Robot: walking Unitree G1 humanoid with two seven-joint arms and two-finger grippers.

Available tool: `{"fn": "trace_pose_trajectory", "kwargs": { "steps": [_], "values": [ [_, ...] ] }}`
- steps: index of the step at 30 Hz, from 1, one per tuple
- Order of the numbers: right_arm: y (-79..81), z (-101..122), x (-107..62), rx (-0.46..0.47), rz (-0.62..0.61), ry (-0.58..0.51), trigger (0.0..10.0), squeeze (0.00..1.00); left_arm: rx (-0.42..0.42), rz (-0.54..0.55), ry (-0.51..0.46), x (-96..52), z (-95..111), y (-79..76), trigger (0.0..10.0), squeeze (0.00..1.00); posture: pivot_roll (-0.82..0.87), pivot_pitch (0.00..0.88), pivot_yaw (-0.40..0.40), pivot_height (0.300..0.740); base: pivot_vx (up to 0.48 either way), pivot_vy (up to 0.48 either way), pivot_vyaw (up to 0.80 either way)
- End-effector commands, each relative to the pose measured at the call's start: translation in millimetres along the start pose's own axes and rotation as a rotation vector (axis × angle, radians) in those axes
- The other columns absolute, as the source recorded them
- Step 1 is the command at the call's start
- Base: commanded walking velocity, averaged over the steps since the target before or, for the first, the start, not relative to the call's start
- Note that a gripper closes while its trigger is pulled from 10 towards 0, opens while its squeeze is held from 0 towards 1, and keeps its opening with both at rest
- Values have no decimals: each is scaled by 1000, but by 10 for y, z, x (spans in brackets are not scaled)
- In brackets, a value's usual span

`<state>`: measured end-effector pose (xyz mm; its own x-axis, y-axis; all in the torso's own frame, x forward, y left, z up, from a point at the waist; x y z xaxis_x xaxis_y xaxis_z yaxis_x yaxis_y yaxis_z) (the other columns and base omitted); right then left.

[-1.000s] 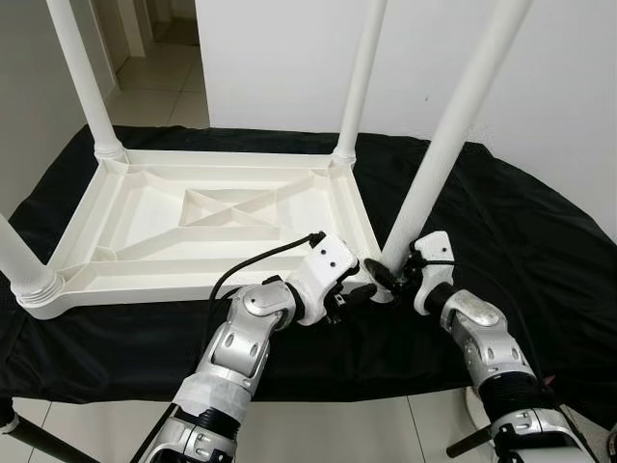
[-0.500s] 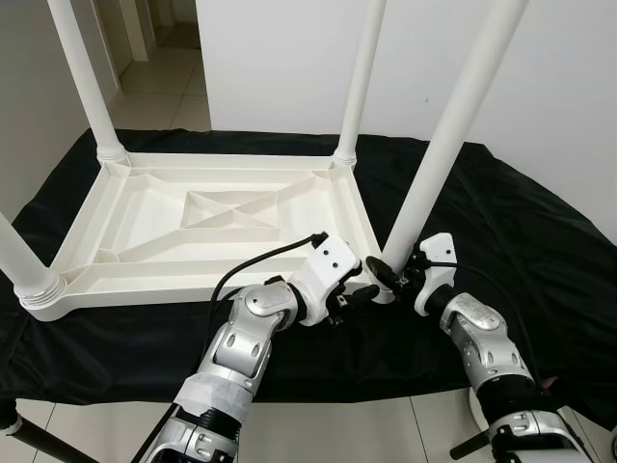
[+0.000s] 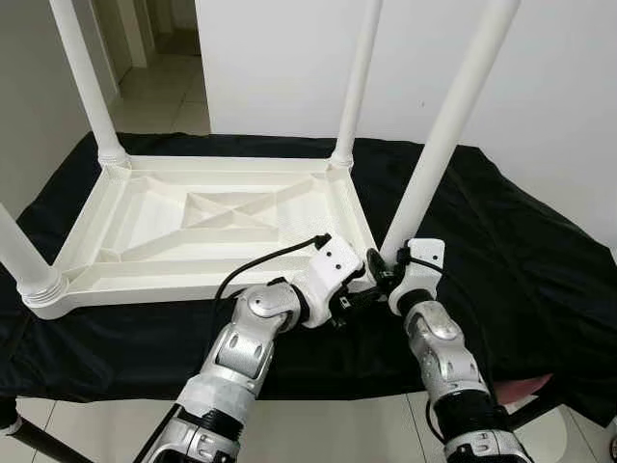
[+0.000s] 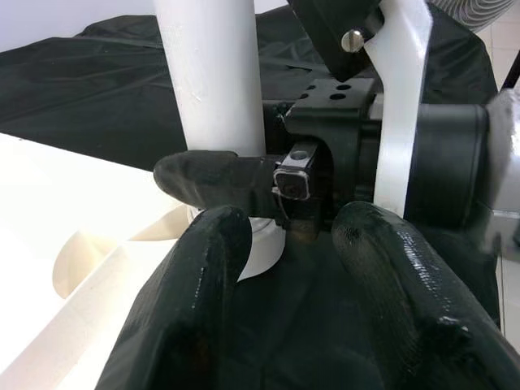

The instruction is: Building children table

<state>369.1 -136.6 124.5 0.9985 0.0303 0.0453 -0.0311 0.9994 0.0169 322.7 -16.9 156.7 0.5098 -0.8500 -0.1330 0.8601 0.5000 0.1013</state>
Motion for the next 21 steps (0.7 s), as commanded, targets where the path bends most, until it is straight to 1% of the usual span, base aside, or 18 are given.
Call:
{"fn": "trace_pose_trajectory", "kwargs": {
  "steps": [1, 3, 4, 5, 7, 11, 12, 13, 18, 20, 21],
  "values": [
    [-21, -80, -56, 91, -110, 38, 10000, 0, -17, 106, -5, 8, -13, 75, 10000, 0, 22, 39, -30, 740, 0, 0, 0],
    [132, -20, -85, 72, -100, 10, 10000, 0, -20, 106, -5, 8, -13, 71, 10000, 0, 22, 39, -30, 740, 0, 0, 0],
    [132, -20, -85, 72, -100, 10, 10000, 0, -20, 106, -5, 8, -13, 71, 10000, 0, 22, 39, -30, 740, 0, 0, 0],
    [185, 11, -88, 68, -74, -4, 10000, 0, -21, 106, -6, 11, -9, 69, 10000, 0, 18, 44, -31, 740, 0, 0, 0],
    [198, 33, -89, 61, -64, -12, 10000, 0, -23, 106, -6, 15, -7, 67, 10000, 0, 17, 47, -31, 740, 0, 0, 0],
    [156, 52, -92, 47, -65, -16, 10000, 0, -25, 105, -8, 21, -4, 62, 10000, 0, 16, 49, -34, 740, 0, 0, 0],
    [143, 56, -96, 46, -70, -16, 10000, 369, -26, 106, -8, 22, -2, 62, 10000, 0, 17, 49, -35, 740, 0, 0, 0],
    [137, 72, -101, 60, -64, -26, 10000, 1000, -26, 107, -8, 22, -1, 61, 10000, 0, 19, 49, -35, 740, 0, 0, 0],
    [116, 124, -119, 75, -44, -50, 10000, 1000, -27, 110, -9, 17, 3, 68, 10000, 0, 21, 49, -36, 740, 0, 0, 0],
    [89, 146, -133, 65, -37, -60, 10000, 1000, -26, 112, -8, 13, 2, 74, 10000, 0, 22, 48, -38, 740, 0, 0, 0],
    [62, 161, -147, 49, -12, -72, 10000, 1000, -27, 113, -8, 10, 1, 77, 10000, 0, 23, 49, -38, 740, 0, 0, 0]
  ]
}}
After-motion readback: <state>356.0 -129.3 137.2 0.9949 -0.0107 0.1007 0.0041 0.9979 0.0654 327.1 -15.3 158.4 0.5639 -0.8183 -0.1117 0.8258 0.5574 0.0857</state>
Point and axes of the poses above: a point about 5 cm out from each wrist's last joint towards the gripper, its own x axis pointing out of the wrist towards the gripper, its own z axis along the axis of the wrist's last joint, y = z × x, the point moved 4 cm from there along x, pointing out of the wrist towards the gripper, and after that the axes turned 6 degrees about -x, right-handed, at the moved point
